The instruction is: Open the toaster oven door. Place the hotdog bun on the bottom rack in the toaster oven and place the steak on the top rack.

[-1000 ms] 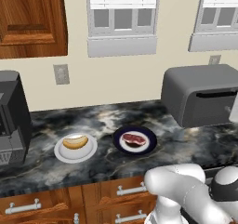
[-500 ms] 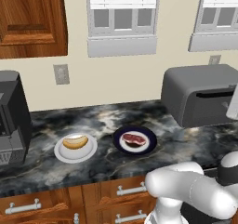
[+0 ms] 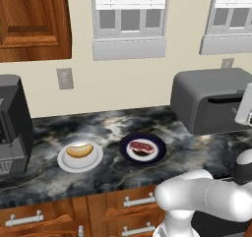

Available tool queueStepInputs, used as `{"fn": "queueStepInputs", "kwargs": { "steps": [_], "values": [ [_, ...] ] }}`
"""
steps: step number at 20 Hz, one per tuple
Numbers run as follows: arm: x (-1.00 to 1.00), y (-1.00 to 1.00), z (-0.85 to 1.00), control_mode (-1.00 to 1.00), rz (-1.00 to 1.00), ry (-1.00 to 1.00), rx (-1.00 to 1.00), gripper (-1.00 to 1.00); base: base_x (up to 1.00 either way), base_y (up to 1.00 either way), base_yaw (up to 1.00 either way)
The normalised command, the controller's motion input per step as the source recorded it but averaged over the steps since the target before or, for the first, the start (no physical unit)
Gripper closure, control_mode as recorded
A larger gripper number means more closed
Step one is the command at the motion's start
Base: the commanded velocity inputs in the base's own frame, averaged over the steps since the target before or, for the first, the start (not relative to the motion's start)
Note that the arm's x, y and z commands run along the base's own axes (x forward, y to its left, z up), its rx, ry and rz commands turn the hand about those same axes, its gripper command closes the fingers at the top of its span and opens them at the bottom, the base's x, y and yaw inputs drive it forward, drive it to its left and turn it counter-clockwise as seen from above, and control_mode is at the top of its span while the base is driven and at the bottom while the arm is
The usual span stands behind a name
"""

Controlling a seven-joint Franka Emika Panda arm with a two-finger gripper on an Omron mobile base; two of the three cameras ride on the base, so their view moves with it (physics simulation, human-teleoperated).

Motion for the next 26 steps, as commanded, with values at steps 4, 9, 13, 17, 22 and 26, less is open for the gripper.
{"fn": "queueStepInputs", "kwargs": {
  "steps": [4,9,13,17,22,26],
  "values": [
    [0.18,-0.06,-0.08,-1.00,0.00,0.00,0.00,-1.00,0.00,0.00,0.00],
    [0.13,-0.02,-0.21,-1.00,0.00,-0.01,0.00,-1.00,0.00,0.00,0.00],
    [0.38,0.00,-0.11,-1.00,0.00,0.00,0.00,-1.00,0.00,0.00,0.00],
    [0.24,-0.05,-0.05,-1.00,0.00,0.00,0.00,-1.00,0.00,0.00,0.00],
    [0.00,-0.05,-0.09,-1.00,0.00,-0.01,0.00,-1.00,0.00,0.00,0.00],
    [0.02,0.00,-0.04,-1.00,0.00,0.00,0.00,-1.00,0.00,0.00,0.00]
  ]
}}
